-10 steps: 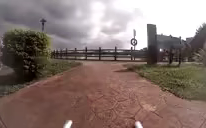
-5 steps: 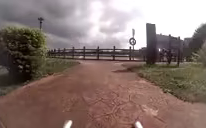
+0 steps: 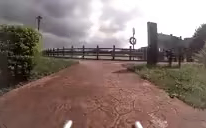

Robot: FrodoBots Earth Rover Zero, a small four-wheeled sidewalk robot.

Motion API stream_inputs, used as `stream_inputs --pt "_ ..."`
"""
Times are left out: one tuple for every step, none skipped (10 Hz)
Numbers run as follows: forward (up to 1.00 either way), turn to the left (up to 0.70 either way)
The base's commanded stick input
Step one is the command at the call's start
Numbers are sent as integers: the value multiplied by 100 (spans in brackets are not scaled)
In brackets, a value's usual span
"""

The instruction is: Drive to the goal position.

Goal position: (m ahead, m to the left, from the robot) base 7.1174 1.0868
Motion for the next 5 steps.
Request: stream_inputs --pt "50 0" --pt "50 0" --pt "50 0" --pt "50 0" --pt "50 0"
